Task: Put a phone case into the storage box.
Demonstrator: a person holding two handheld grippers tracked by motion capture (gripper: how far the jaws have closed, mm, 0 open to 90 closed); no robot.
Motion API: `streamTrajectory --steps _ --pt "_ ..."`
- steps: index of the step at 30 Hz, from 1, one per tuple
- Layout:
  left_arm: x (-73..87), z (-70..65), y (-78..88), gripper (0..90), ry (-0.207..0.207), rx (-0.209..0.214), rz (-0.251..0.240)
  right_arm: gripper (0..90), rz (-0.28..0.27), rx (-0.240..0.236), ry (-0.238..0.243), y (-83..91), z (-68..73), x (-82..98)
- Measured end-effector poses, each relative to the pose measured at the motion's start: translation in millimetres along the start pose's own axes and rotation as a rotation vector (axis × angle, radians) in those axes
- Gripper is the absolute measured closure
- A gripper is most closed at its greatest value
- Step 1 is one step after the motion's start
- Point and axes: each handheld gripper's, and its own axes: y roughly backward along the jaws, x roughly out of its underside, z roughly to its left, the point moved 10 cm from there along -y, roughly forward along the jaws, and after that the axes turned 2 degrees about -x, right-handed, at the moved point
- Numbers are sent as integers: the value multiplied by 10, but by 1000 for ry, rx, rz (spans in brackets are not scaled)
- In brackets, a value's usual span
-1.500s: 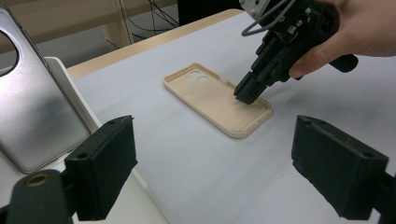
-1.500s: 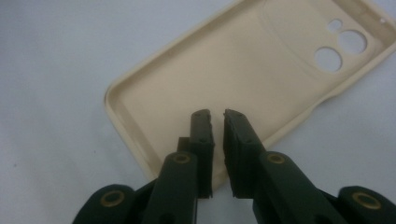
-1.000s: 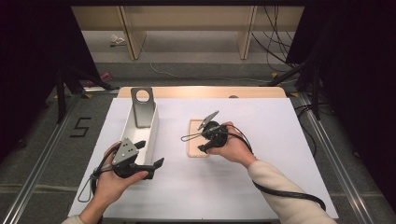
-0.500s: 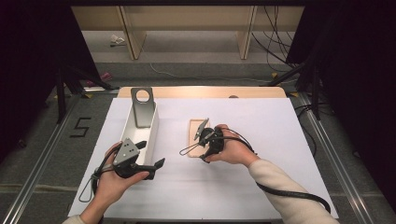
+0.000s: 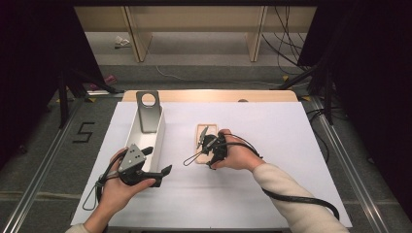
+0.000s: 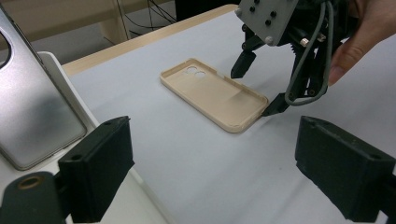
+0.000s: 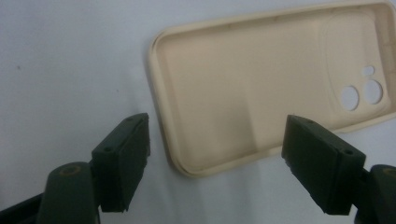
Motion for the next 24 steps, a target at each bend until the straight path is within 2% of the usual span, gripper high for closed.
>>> streamTrajectory --steps 8,18,21,24 --pt "-3 -1 1 111 1 1 -2 277 45 40 50 -36 -28 -55" --pt "-2 -6 -2 111 1 4 -2 293 70 37 77 -84 1 -63" --pt "-1 -11 -4 111 3 5 -3 374 78 16 85 -80 25 -65" --pt "2 -15 -9 111 4 6 -3 495 88 -8 119 -72 79 -76"
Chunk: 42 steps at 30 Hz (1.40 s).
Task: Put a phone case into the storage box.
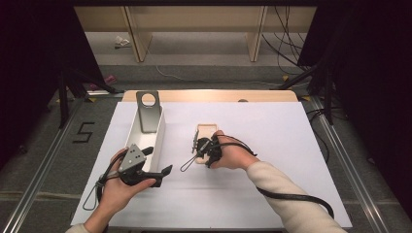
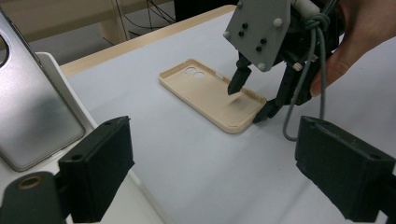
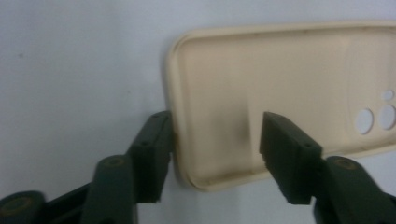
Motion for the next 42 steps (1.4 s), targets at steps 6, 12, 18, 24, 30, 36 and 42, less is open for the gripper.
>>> streamTrajectory --steps 6,12,18,24,30,36,42 --pt "-4 -10 2 111 -2 3 -1 716 32 -41 84 9 98 -19" --pt "-1 -9 -3 112 -3 3 0 783 39 -56 101 7 139 -25" --pt "-2 -8 -2 112 -3 2 -1 827 49 -50 114 7 142 -27" --pt "-2 -8 -1 112 -1 2 -1 846 45 -49 124 8 151 -30" --pt "-1 -9 -3 112 -1 3 -1 858 29 -46 124 9 158 -29" --pt "-2 -9 -3 113 -2 2 -1 866 2 -47 114 23 153 -9" --pt "-5 -9 -1 113 1 2 -3 872 -78 -45 63 79 130 -5"
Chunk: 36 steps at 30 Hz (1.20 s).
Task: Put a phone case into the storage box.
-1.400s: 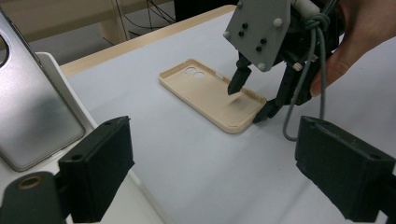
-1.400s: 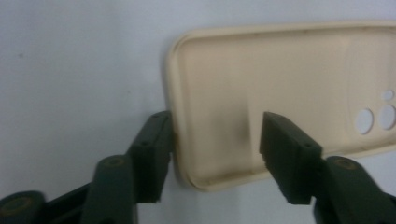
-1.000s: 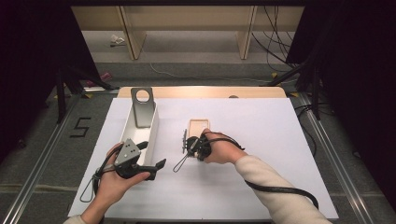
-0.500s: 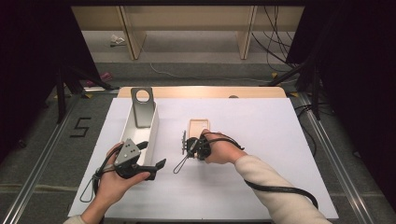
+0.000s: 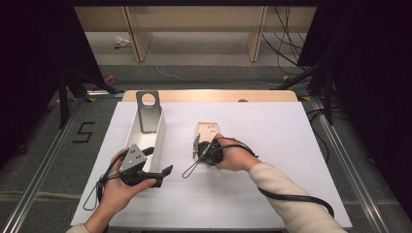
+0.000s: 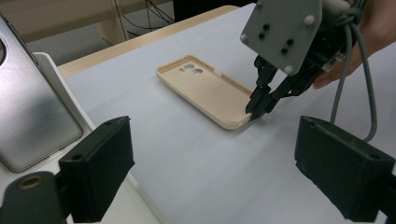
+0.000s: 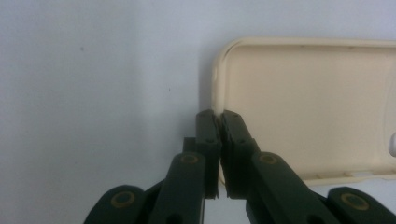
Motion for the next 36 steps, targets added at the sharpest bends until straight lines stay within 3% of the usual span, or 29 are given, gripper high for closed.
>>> streamTrajectory --steps 11,16,21,36 --pt "-5 -9 -5 117 1 1 -3 877 -179 -10 -97 246 -26 74" --pt "-9 -11 -8 121 5 2 -5 878 -280 -22 -125 365 1 120" --pt "-11 -14 -9 122 7 1 -6 879 -345 -24 -147 482 42 165" --pt "-17 -24 -9 126 6 5 -9 880 -420 -25 -154 631 224 287"
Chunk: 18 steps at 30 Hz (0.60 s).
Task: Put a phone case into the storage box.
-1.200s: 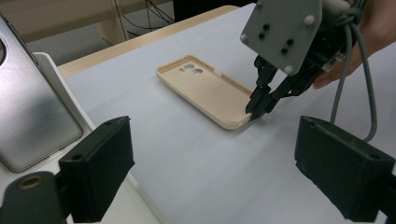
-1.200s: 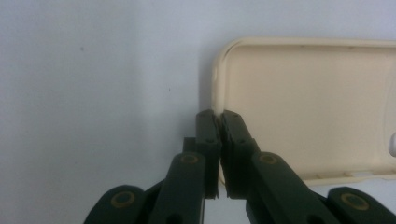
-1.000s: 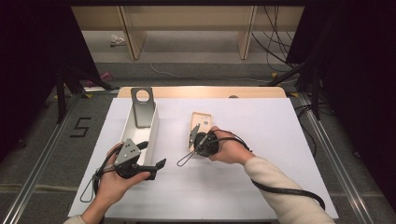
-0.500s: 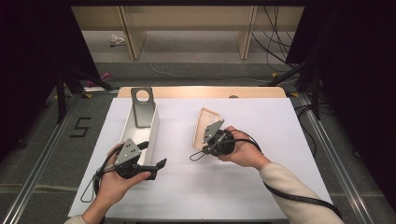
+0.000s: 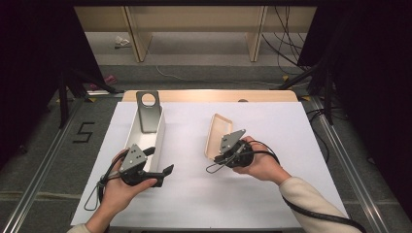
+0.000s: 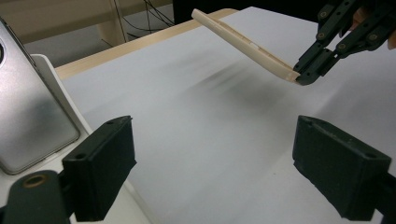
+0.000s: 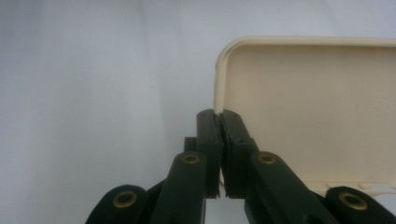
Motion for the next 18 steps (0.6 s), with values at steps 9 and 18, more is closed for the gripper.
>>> streamTrajectory --steps 9,18 --pt "-7 -5 -11 133 16 3 4 879 -15 -7 4 84 121 63" --pt "-132 4 -6 137 24 -8 -8 880 -21 -7 18 127 245 96"
